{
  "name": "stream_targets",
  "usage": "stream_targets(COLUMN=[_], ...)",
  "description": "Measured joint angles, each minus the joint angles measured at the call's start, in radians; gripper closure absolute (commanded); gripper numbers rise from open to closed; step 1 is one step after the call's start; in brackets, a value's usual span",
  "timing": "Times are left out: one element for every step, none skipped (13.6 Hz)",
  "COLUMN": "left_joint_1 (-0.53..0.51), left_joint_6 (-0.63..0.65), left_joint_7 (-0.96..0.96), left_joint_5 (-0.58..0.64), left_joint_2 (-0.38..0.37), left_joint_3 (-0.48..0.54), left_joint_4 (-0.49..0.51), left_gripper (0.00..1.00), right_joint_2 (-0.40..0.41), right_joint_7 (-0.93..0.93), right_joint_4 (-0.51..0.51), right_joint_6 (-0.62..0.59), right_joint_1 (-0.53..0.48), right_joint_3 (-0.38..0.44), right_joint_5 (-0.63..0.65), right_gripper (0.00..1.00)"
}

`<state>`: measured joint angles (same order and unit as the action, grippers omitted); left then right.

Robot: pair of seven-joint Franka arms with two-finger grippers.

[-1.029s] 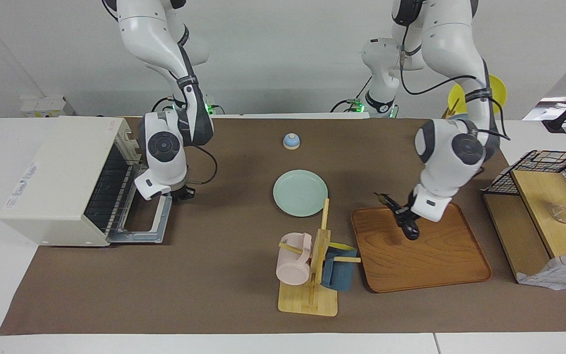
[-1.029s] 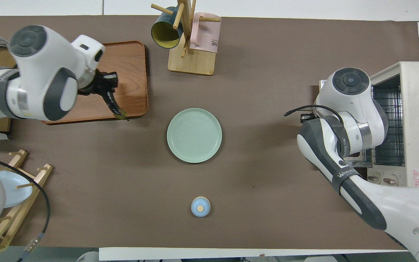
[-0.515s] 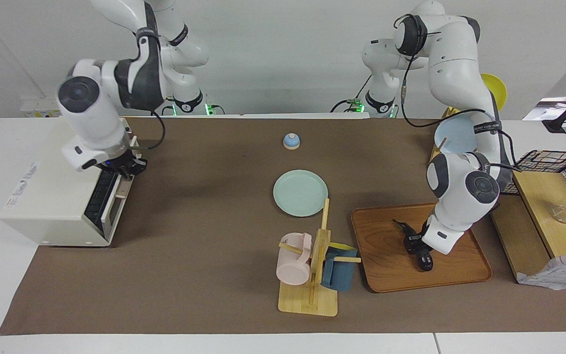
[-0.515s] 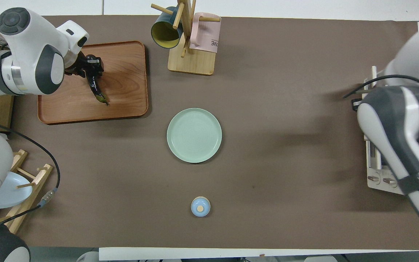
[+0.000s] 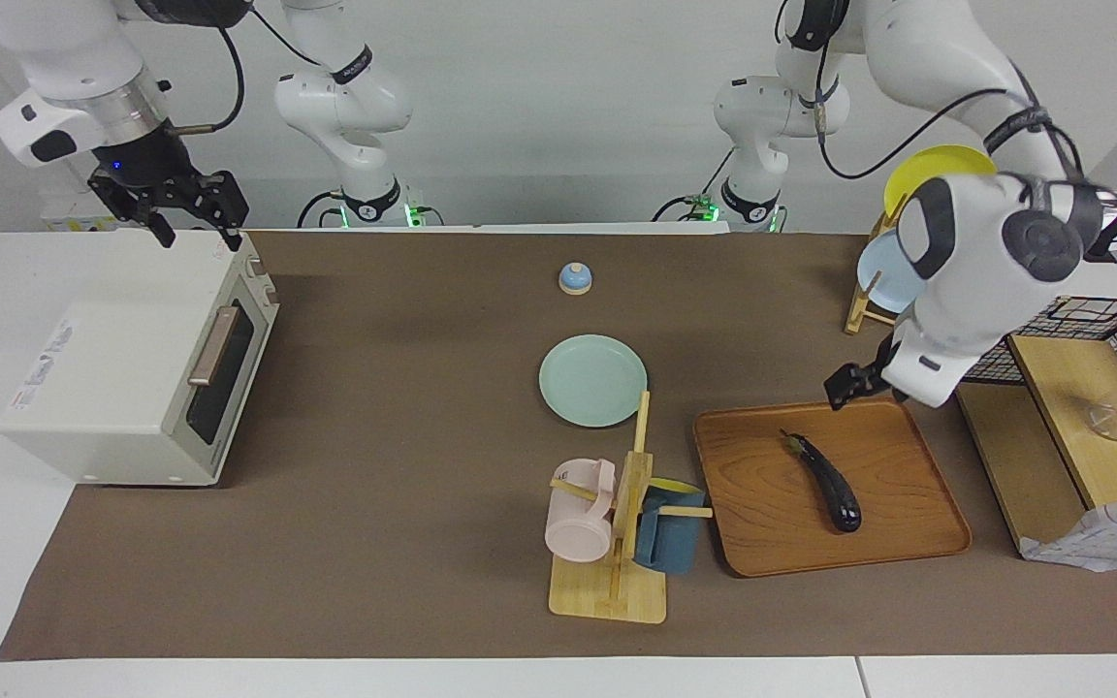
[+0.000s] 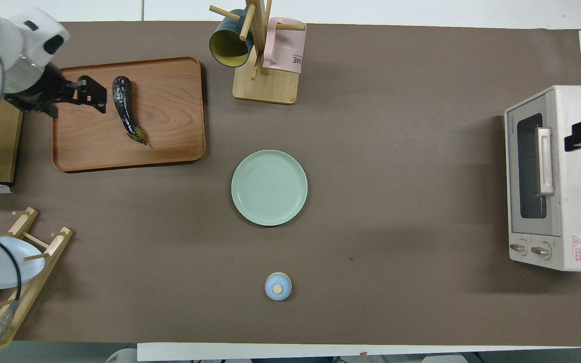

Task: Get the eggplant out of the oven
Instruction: 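Release the eggplant on the wooden tray and withdraw the left gripper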

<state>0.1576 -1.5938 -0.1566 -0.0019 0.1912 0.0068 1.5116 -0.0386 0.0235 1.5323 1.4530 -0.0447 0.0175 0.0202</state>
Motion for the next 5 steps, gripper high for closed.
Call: stream_targets(left_joint_1=[-0.005, -0.010, -0.015, -0.022, -0.029], left_joint_6=[0.061, 0.111, 0.148, 0.177, 0.195], left_joint_7=[0.001, 0.011, 0.030, 0.056, 0.082], left_joint_5=[0.002, 0.005, 0.008, 0.011, 0.011], left_joint_2=[-0.057, -0.106, -0.143, -0.170, -0.187], left_joint_3=[0.000, 0.001, 0.004, 0.009, 0.017], left_joint_4=[0.001, 0.000, -0.001, -0.004, -0.008], left_gripper=[0.00, 0.00, 0.00, 0.00, 0.00], right_joint_2=[0.008, 0.017, 0.024, 0.028, 0.031], right_joint_7=[-0.001, -0.006, -0.015, -0.031, -0.057], right_joint_4=[0.000, 0.001, 0.003, 0.004, 0.006], right_joint_6=[0.000, 0.000, 0.000, 0.000, -0.001], right_joint_1=[0.000, 0.000, -0.002, -0.010, -0.017], right_joint_3=[0.001, 0.001, 0.002, 0.003, 0.009], right_joint_5=[0.000, 0.000, 0.000, 0.000, 0.000], right_gripper=[0.00, 0.00, 0.00, 0.00, 0.00])
